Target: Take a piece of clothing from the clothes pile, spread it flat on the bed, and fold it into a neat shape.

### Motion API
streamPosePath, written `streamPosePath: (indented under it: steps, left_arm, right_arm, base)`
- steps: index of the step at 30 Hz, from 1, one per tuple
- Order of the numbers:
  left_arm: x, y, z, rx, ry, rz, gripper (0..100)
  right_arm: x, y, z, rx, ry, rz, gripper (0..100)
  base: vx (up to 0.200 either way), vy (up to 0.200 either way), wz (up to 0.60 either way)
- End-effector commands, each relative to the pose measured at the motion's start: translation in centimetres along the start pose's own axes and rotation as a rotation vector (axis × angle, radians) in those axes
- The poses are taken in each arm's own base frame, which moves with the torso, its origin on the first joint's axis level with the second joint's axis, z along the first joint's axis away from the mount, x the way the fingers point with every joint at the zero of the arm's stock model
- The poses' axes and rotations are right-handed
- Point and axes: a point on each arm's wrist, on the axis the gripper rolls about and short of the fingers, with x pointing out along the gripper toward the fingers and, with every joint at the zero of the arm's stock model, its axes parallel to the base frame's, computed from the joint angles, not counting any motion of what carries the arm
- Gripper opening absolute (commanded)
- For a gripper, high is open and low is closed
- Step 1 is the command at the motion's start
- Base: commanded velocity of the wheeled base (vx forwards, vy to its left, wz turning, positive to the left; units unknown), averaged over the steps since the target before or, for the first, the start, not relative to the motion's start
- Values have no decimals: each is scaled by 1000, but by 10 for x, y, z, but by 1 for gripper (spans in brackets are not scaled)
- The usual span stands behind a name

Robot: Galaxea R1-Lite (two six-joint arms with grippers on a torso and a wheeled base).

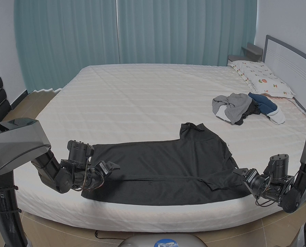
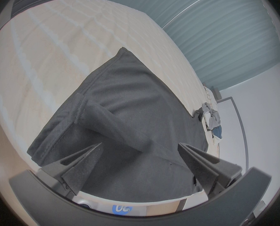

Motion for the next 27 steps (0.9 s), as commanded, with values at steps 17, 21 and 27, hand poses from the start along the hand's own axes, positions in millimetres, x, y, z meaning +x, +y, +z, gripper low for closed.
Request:
streamPosePath:
  steps: [17,21,27]
  left_arm:
    - [22,9,87,-242,-265,-14,100]
    - [21,7,96,-247,-290,-29,100]
    - [-3,12,111,-308,-187,-141,100]
  right_arm:
    - [-3,-6,4,18,-26,-5,100]
    - [-2,-7,5,22,-29,-13,100]
    - [-1,-8,4,18,-23,-16,100]
  base:
    - [0,0,0]
    - [0,0,0]
    - [0,0,0]
